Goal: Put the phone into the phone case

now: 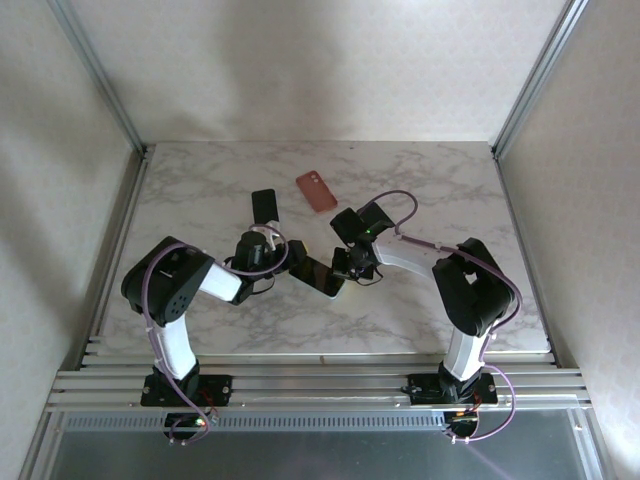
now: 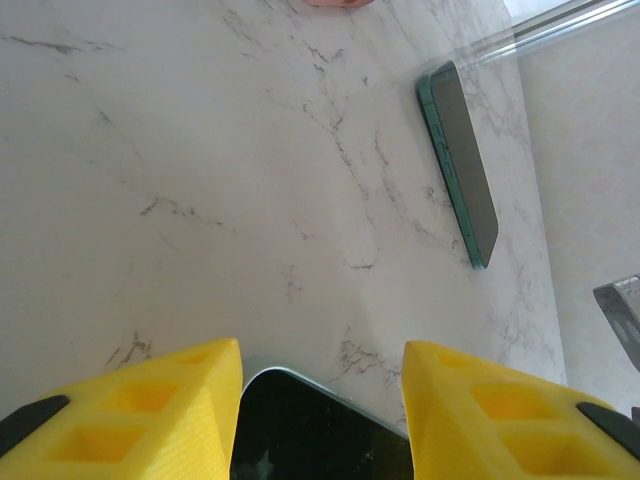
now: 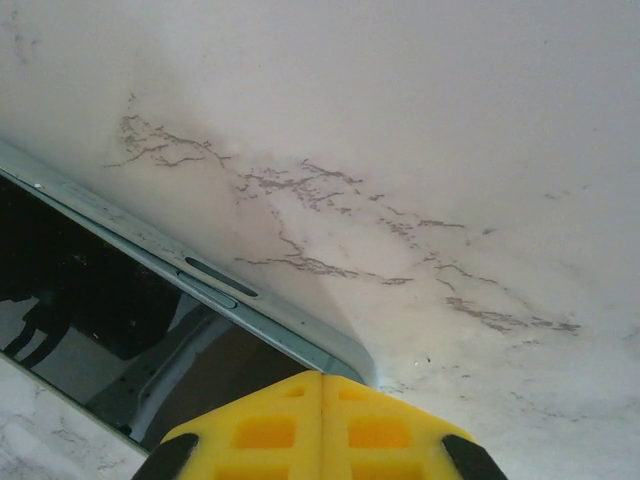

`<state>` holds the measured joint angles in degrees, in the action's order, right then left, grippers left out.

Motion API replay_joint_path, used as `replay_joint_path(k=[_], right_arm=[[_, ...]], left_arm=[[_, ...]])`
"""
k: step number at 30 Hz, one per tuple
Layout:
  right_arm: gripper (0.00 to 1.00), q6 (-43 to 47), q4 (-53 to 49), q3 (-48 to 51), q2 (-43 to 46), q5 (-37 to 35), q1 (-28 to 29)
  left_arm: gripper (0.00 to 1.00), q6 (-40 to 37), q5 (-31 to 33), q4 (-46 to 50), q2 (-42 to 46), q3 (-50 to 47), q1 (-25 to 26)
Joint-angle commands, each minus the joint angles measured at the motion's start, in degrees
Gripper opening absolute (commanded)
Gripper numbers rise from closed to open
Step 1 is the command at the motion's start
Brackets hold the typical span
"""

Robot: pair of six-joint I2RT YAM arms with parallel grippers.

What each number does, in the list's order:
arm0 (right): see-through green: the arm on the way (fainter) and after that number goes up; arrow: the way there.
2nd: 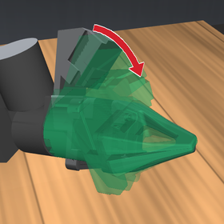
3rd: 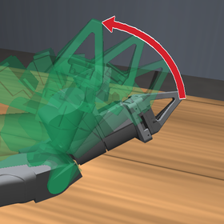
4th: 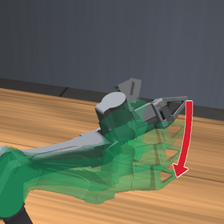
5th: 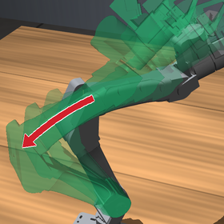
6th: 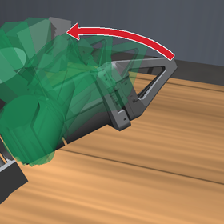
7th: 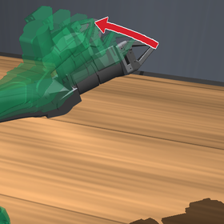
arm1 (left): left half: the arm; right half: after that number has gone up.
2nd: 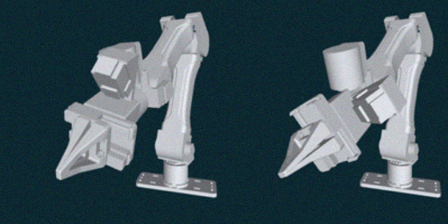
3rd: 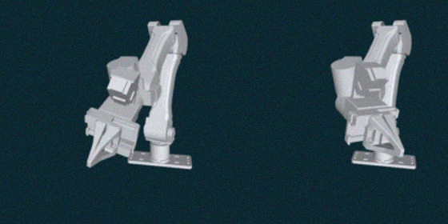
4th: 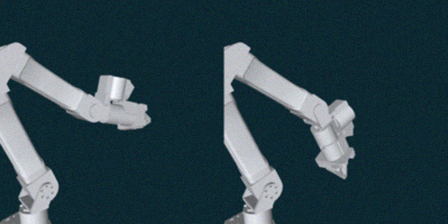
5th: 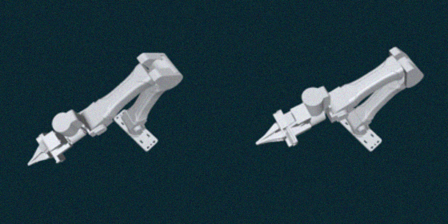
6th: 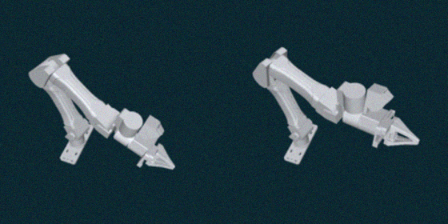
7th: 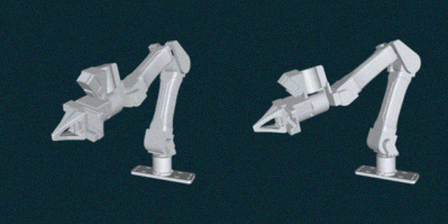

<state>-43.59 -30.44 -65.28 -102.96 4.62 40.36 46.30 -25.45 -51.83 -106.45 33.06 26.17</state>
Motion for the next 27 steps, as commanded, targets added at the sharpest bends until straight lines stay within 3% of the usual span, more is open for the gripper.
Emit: replay_joint_path(k=[1,27], right_arm=[[0.0,0.9,0.2,0.5,-2.3,1.3,0.1],[0.0,-2.8,5.3,9.4,-9.4,0.8,2.2]], left_arm=[[0.45,-0.3,-1.1,1.6,-1.9,1.0,0.9],[0.45,-0.5,-0.1,2.0,-0.4,-1.1,0.8]])
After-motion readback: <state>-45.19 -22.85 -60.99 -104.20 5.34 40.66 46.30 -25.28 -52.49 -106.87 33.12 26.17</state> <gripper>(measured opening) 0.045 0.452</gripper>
